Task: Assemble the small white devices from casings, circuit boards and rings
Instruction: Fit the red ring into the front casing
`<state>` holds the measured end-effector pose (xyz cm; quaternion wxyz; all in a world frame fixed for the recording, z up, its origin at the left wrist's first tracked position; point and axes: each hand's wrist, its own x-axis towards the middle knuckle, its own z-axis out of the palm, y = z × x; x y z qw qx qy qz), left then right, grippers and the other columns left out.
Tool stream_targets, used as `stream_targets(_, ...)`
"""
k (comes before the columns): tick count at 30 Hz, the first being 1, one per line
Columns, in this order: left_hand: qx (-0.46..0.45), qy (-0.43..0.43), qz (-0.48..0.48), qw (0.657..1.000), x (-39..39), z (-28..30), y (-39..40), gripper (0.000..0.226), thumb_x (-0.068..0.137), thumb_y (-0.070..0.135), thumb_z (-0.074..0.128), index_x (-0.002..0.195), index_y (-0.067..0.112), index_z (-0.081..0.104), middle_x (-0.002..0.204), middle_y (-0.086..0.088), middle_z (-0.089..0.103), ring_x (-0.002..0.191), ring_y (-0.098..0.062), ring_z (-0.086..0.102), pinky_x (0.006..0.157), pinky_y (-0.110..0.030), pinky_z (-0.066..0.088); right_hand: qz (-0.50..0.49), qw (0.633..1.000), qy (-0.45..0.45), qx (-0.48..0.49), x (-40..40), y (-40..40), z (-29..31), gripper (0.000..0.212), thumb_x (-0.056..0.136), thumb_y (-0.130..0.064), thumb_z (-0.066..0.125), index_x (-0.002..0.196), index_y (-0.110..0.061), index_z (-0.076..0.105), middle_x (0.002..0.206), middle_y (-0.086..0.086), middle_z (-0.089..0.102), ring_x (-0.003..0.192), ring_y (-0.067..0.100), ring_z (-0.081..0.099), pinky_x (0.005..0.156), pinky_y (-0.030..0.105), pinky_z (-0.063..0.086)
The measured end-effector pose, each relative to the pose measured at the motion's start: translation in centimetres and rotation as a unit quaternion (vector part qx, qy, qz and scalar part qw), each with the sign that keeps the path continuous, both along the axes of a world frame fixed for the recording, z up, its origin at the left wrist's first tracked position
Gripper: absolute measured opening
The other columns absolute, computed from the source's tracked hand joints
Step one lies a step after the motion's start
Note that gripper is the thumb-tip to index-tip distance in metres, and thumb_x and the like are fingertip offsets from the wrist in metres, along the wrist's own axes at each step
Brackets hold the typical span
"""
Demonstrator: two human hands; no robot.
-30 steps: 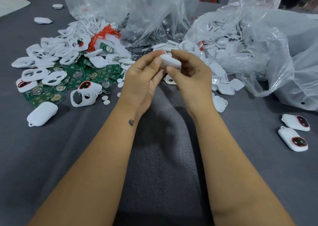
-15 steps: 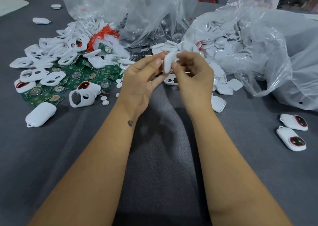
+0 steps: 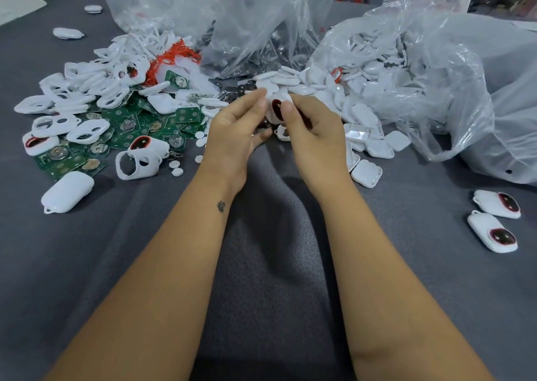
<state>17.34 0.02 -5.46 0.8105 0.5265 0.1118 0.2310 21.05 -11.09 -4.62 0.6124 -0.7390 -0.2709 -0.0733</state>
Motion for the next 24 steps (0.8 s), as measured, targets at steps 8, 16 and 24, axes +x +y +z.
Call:
stream_targets(8,0.048,0.003,-0.057,0.997,-0.4,0.2,-0.5,0.012,0.094,0.008,0.057,0.085,0.012,0.064,0.078,-0.004,0.066,0.068,-0.013,0.061,0.063,-0.023,0.048,0.018,0.993,0.115,0.020,0.5,0.1,-0.1,0.052,0.099,-0.036,0.050,0.078,0.012,0.052,0.070,0.013,0.048,0.067,0.022,0.045,0.064,0.037,0.037)
stream_targets(16,-0.086,0.045,-0.066,0.993,0.0,0.6,-1.6,0.048,0.103,0.039,0.037,0.086,0.006,0.068,0.089,-0.008,0.074,0.081,-0.018,0.070,0.072,-0.028,0.056,0.014,0.992,0.054,-0.111,-1.0,1.1,-0.6,0.046,0.094,-0.044,0.042,0.052,-0.033,0.058,0.054,-0.012,0.052,0.063,0.014,0.050,0.065,0.040,0.043)
stream_targets(24,-0.059,0.105,0.063,0.991,0.3,0.6,-2.0,0.042,0.099,0.031,0.054,0.064,0.008,0.059,0.050,-0.001,0.058,0.041,-0.011,0.054,0.041,-0.015,0.041,-0.019,0.986,-0.026,-0.165,-1.6,1.7,-0.5,0.047,0.102,-0.038,0.039,0.055,-0.032,0.043,0.054,-0.013,0.049,0.066,0.015,0.052,0.062,0.031,0.037)
